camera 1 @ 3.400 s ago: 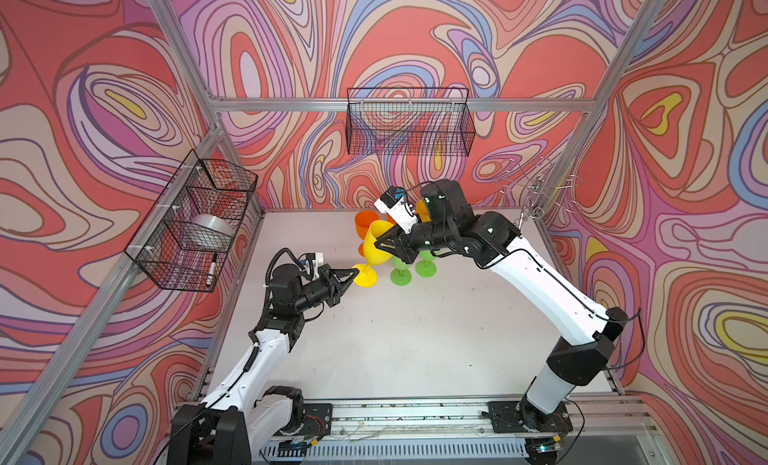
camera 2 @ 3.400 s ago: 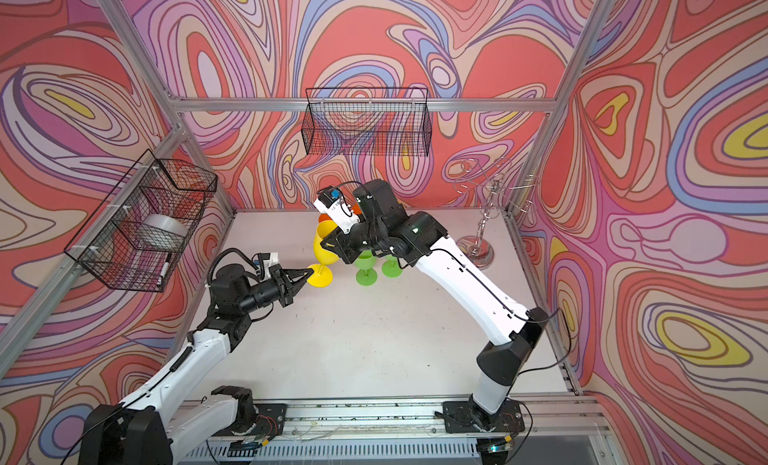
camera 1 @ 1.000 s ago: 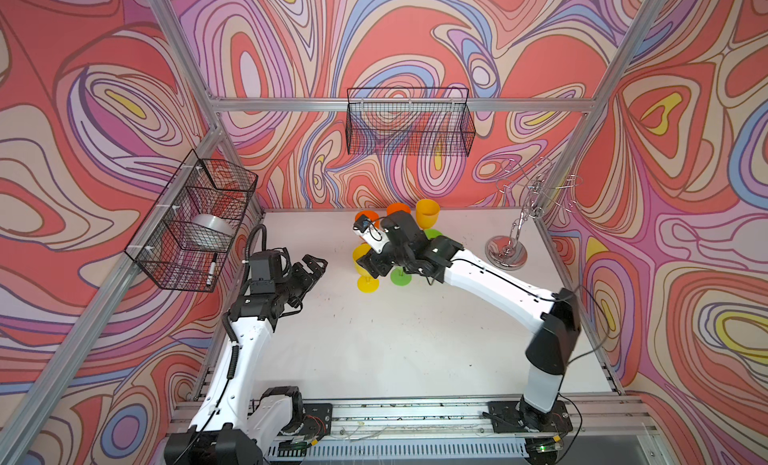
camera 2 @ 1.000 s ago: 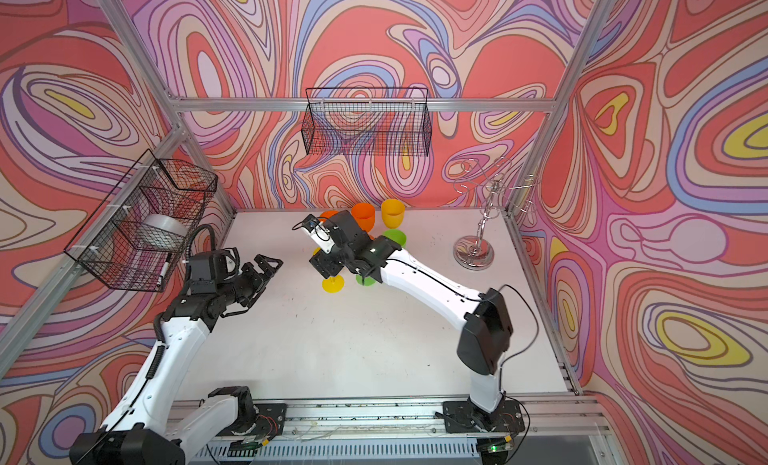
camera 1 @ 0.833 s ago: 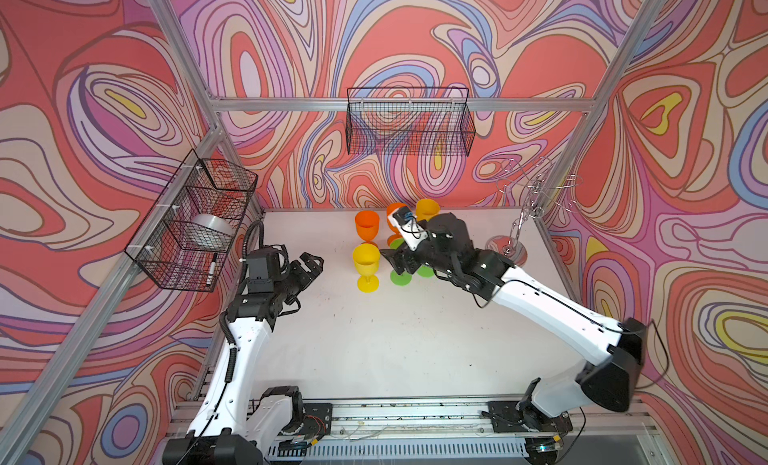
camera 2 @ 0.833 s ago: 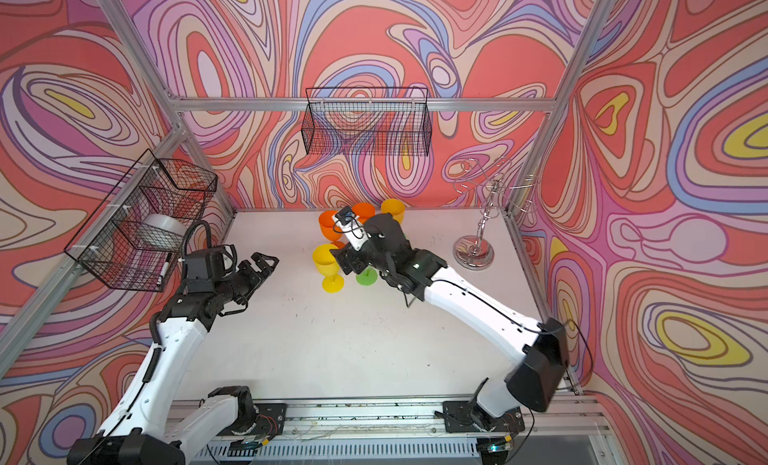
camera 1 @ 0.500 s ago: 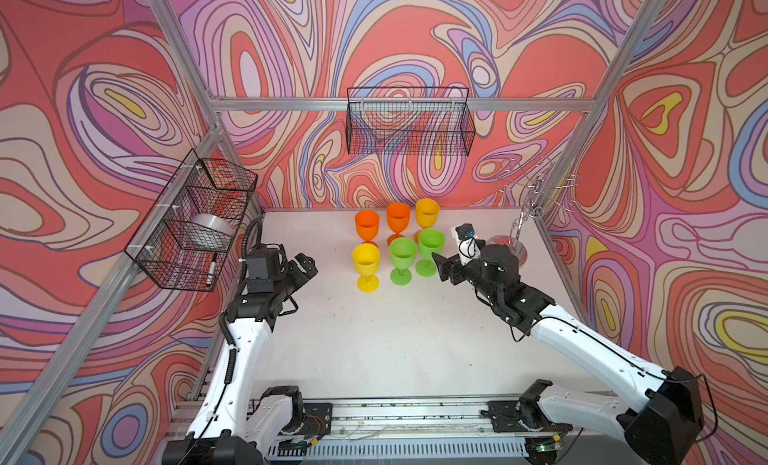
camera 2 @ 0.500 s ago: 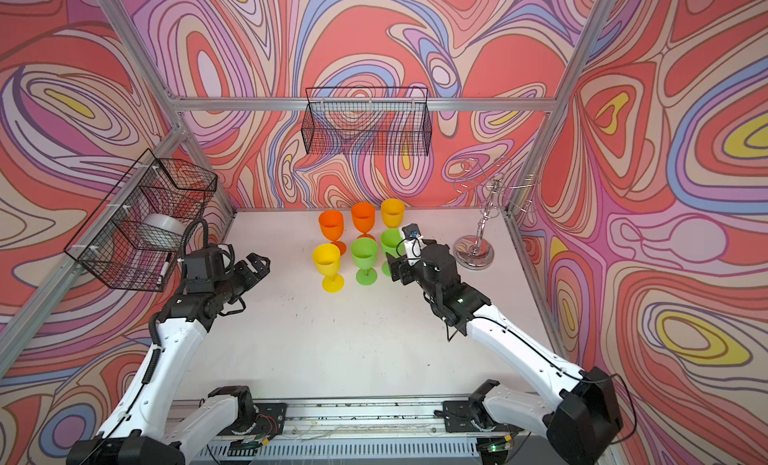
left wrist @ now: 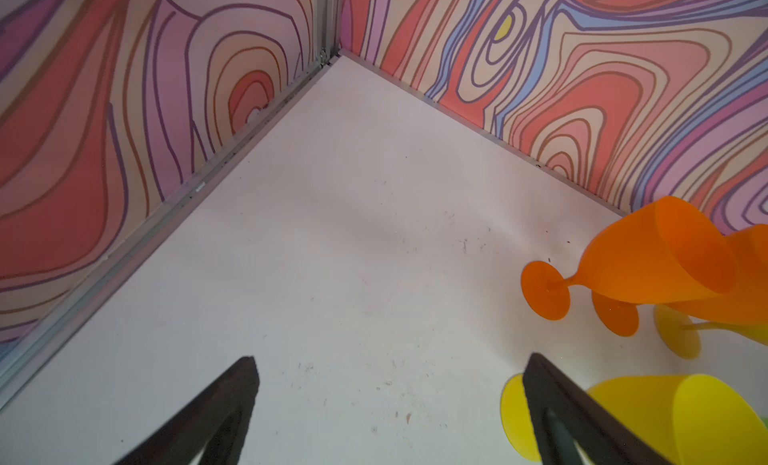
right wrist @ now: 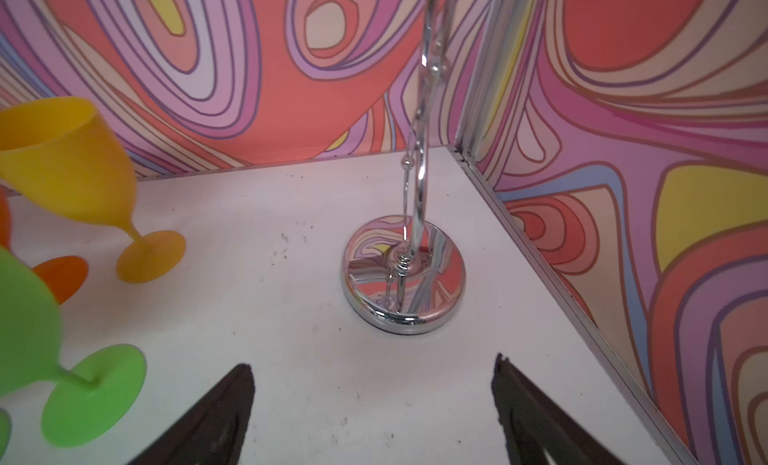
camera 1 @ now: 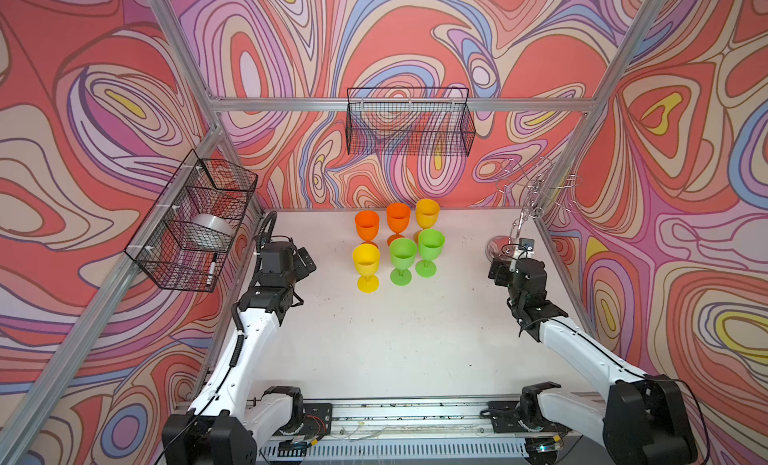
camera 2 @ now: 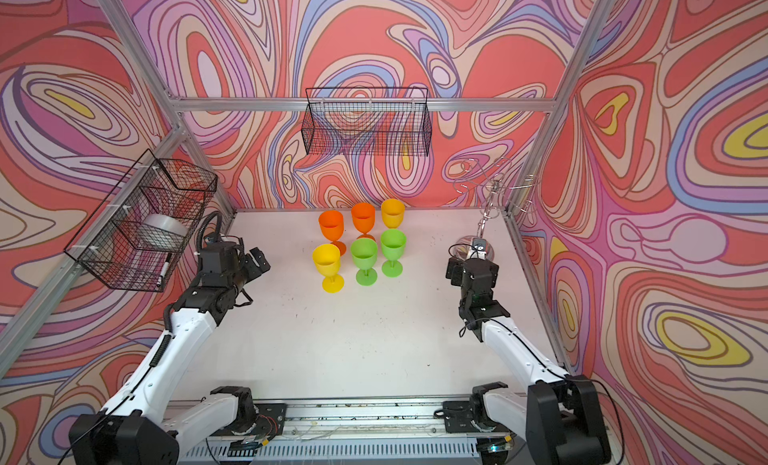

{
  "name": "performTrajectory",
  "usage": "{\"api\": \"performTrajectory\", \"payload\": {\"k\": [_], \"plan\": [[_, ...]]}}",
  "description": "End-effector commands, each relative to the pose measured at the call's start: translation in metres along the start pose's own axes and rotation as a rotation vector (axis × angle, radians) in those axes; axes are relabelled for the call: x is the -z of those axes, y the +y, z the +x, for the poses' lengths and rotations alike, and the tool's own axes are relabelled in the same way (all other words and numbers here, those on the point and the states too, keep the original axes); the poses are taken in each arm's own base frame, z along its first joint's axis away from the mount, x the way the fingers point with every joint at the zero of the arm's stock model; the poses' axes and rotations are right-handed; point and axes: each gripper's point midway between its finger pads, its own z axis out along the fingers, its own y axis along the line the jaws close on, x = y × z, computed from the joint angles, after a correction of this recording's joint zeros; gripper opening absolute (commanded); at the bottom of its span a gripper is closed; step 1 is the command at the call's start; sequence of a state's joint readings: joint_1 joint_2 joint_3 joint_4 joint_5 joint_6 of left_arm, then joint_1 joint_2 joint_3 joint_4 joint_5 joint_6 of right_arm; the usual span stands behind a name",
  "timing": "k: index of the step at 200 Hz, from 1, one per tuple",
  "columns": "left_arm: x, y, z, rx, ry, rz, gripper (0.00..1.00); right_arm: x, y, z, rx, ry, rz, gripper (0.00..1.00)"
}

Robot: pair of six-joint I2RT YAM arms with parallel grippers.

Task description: Take the wine glass off the wine glass rack

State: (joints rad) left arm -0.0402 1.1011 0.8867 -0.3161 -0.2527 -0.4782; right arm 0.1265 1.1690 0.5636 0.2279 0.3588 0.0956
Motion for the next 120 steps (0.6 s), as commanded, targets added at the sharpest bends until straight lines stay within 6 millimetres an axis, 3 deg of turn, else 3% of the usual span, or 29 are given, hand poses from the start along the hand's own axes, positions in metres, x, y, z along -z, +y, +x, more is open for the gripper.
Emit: {"api": "performTrajectory", "payload": {"k": [1,33,74,120], "plan": [[-0.021,0.016,0.010,-0.143,0.006,-0.110,1.00,-0.019,-0.008,-0.006,-0.047,-0.043,0.034,0.94],[-0.059,0.012,0.041,-0.194,0.117,-0.111,1.00,-0.044,-0.012,0.018,-0.056,0.019,0.044,0.94],[-0.101,0.019,0.070,-0.234,0.206,-0.135,1.00,-0.062,-0.026,0.039,-0.059,0.031,0.042,0.94],[-0.123,0.031,0.075,-0.206,0.107,-0.093,1.00,-0.069,-0.025,0.049,-0.058,-0.001,-0.014,0.93]]}}
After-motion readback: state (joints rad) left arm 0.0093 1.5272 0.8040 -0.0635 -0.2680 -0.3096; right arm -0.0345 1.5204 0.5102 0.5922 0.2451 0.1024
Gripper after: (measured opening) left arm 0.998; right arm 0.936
